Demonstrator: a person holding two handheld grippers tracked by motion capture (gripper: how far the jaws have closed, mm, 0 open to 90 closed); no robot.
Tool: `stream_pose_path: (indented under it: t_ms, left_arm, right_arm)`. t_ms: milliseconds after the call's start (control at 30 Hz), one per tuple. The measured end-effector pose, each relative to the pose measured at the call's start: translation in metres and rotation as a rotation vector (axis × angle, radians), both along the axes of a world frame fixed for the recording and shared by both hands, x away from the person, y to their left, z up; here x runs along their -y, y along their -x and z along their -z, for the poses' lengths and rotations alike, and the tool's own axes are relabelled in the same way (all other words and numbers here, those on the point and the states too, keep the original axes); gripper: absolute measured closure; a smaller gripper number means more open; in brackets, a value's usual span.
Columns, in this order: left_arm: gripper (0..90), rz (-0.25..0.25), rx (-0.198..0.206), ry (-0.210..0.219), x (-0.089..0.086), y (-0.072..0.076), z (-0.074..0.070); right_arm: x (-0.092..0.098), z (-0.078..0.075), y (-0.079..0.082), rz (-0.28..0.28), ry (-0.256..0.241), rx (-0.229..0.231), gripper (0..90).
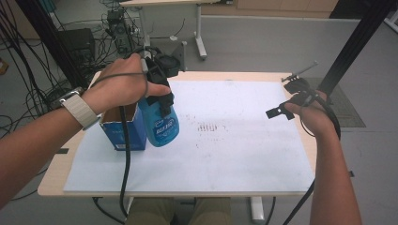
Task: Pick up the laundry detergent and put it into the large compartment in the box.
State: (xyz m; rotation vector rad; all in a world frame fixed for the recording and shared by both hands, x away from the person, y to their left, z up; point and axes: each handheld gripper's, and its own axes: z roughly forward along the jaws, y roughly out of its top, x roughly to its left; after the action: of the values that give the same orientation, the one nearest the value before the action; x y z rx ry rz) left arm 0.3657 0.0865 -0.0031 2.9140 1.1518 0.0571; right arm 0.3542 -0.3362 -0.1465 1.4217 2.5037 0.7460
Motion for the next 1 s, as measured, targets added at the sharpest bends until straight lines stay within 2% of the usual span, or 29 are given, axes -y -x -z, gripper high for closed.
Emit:
stream_pose_path:
  t_ms: [200,233,367,633,833,1000]
  left_arm:
    - [38.5,-0.046,0.002,0.007,-0.007,-0.005,-0.012]
    - [38.5,-0.069,0.008,0.008,-0.009,-0.007,-0.015]
    - [38.5,-0.091,0.01,-0.004,-0.011,-0.011,-0.019]
    - [38.5,-0.153,0.006,0.02,-0.024,-0.018,-0.034]
    - [38.5,-0.203,0.022,0.015,-0.031,-0.021,-0.048]
    - [38.5,-0.235,0.012,0.01,-0.036,-0.026,-0.055]
  right_arm:
    - [-0.002,0.0,-0.002,-0.008,-0.002,0.002,7.2]
    - [-0.002,0.0,-0.002,-0.008,-0.003,0.001,7.2]
    - [-0.004,-0.001,-0.004,-0.012,-0.008,0.006,7.2]
    - [-0.008,-0.001,-0.008,-0.025,-0.007,0.01,7.2]
    - [-0.01,-0.001,-0.011,-0.031,-0.01,0.011,7.2]
    - [-0.011,-0.001,-0.013,-0.035,-0.011,0.01,7.2]
